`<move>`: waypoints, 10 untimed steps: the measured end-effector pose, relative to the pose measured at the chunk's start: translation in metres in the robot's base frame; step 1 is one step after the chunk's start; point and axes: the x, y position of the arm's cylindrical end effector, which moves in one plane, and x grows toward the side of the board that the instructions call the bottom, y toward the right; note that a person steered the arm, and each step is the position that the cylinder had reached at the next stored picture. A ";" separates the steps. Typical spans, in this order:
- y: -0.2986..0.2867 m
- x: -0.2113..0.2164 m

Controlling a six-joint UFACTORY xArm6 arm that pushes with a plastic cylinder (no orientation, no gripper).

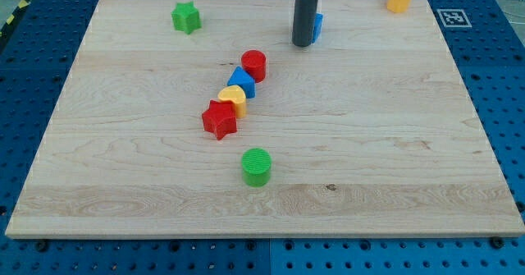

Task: Move the blue cube down and right

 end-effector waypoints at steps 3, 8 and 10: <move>-0.006 -0.053; 0.000 -0.097; 0.004 -0.057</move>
